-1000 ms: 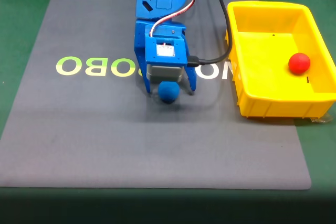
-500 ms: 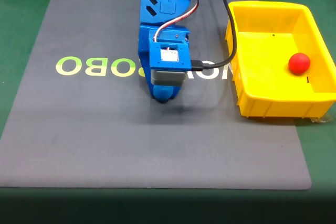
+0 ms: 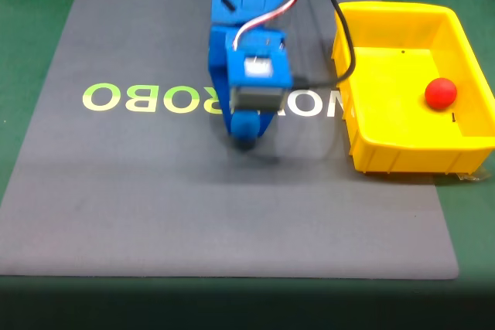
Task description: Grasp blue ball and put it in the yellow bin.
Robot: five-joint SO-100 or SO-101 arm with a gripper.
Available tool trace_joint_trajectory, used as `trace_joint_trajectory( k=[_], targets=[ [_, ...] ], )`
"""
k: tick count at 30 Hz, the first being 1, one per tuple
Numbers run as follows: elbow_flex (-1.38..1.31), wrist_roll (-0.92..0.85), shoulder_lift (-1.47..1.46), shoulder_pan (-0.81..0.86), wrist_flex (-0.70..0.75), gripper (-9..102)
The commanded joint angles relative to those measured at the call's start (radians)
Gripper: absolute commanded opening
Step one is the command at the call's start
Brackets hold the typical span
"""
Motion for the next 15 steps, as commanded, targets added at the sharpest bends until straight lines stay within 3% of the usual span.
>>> trace_joint_trajectory(
  k=[1, 15],
  targets=[
    [-0.052, -0.003, 0.193, -0.046, -0.002, 0],
    [0.281, 0.061, 0.618, -0.416, 0.0, 0]
  ],
)
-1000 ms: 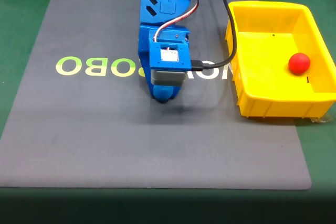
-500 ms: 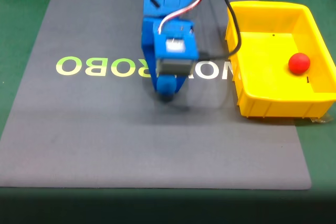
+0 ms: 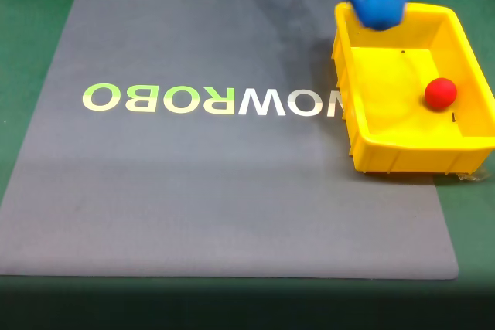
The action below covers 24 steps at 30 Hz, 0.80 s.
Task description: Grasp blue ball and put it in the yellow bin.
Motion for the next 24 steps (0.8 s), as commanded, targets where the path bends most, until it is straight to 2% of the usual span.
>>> trace_joint_trajectory(
  k=[1, 5, 13, 18, 21, 24],
  targets=[
    [0.057, 0.037, 0.121, -0.114, 0.0, 0],
    [0.071, 0.075, 0.118, -0.181, 0.002, 0],
    [0.069, 0.052, 0.094, -0.163, 0.003, 3],
    [0.071, 0.054, 0.089, -0.141, 0.003, 34],
    [0.071, 0.057, 0.087, -0.127, 0.003, 40],
    [0.078, 0.054, 0.089, -0.11, 0.003, 41]
  ],
)
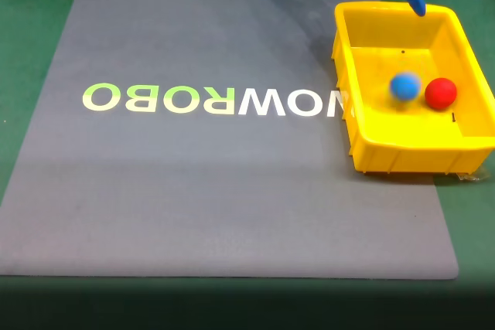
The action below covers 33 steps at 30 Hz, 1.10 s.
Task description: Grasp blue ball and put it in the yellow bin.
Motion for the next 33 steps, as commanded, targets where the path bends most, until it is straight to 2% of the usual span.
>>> trace_joint_trajectory(
  k=[1, 8, 13, 16, 23, 27, 33],
  targets=[
    [0.002, -0.008, 0.04, 0.037, 0.0, 41],
    [0.091, -0.021, 0.135, 0.06, 0.0, 41],
    [0.367, -0.034, 0.42, 0.087, 0.043, 37],
    [0.58, -0.044, 0.658, 0.126, 0.141, 29],
    [1.039, -0.112, 1.152, 0.299, 0.387, 1],
    [1.226, -0.156, 1.391, 0.397, 0.522, 0],
    [1.433, -0.12, 1.62, 0.443, 0.649, 0]
  ],
)
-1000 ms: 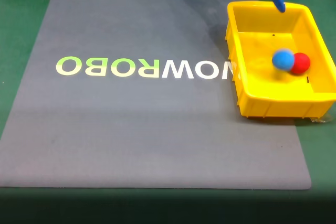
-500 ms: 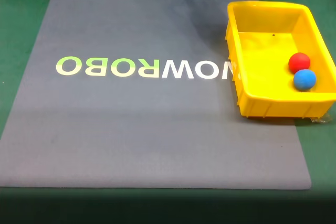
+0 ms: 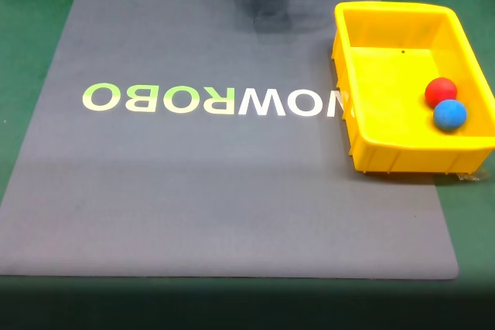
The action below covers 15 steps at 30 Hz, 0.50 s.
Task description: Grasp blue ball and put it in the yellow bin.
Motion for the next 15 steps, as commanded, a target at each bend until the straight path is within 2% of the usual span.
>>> trace_joint_trajectory(
  k=[1, 6, 15],
  targets=[
    [0.069, 0.025, 0.1, 0.026, 0.048, 0],
    [0.187, 0.029, 0.169, 0.057, 0.055, 0],
    [0.23, 0.067, 0.17, 0.067, 0.046, 0]
  ],
)
